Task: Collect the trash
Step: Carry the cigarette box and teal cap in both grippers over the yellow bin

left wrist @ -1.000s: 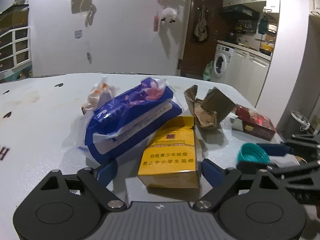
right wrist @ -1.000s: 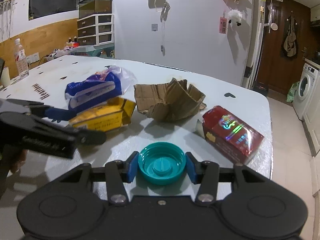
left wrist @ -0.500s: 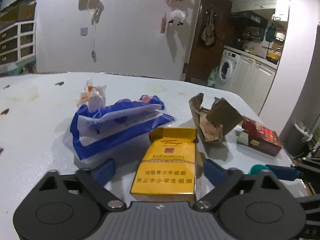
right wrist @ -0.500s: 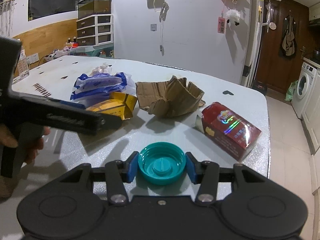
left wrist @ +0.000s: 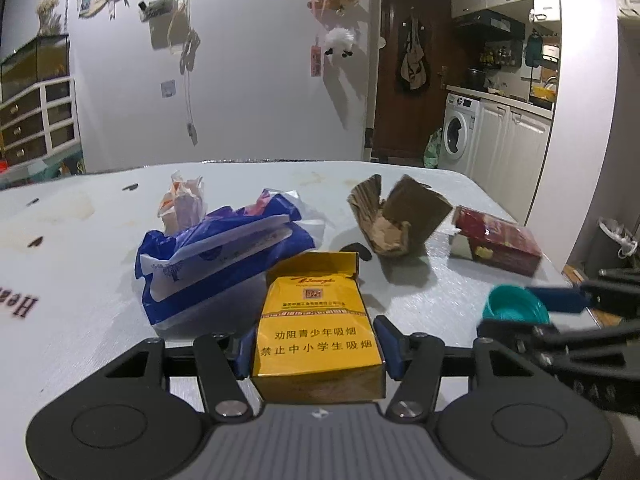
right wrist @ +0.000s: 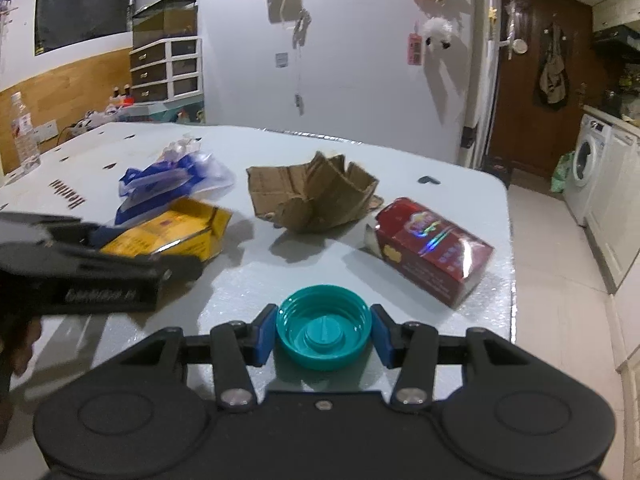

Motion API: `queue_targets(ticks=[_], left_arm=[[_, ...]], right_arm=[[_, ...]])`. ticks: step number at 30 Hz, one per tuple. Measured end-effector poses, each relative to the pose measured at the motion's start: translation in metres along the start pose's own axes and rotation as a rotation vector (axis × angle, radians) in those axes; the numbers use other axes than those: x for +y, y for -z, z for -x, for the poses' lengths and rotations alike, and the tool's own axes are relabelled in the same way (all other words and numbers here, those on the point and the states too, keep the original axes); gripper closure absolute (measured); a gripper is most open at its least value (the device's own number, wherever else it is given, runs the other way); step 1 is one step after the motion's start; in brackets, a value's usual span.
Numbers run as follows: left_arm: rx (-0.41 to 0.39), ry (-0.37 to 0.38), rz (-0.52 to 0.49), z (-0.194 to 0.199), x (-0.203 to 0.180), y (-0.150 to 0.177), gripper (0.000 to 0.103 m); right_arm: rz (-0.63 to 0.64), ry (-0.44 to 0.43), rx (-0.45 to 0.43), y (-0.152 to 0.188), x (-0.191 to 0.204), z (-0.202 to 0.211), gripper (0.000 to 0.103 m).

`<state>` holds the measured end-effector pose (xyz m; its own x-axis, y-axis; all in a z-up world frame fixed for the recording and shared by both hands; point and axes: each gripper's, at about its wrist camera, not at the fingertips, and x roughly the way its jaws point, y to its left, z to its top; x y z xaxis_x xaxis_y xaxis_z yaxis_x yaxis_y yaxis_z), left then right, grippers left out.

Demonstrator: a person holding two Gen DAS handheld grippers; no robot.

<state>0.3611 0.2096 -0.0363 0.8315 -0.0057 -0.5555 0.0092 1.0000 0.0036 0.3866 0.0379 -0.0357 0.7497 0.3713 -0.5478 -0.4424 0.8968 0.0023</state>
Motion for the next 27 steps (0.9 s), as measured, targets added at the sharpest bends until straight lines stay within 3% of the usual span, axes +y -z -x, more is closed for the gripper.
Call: queue_targets(ticks=[9, 15, 21, 27], left_arm=[[-0.033, -0.054, -0.018, 0.026, -0.02, 0.013, 0.044], [-0.066, -0.08, -0.007, 0.043, -0.032, 0.021, 0.044], [-0.113, -0.08, -0.022, 0.063, -0.056, 0.031, 0.044], [-0.117, -0.045, -0.009, 0.072, -0.075, 0.036, 0.044]], right_arm=[[-0.035, -0.014, -0.03, 0.015, -0.005, 0.029, 0.053], [-0.023, 0.037, -0.048, 0.034, -0.013, 0.042, 0.053], [-0.106, 0.027, -0.076, 0.055, -0.033, 0.065, 0.053], [-0.11, 0.052, -0.126, 0.059, -0.047, 0.101, 0.053]])
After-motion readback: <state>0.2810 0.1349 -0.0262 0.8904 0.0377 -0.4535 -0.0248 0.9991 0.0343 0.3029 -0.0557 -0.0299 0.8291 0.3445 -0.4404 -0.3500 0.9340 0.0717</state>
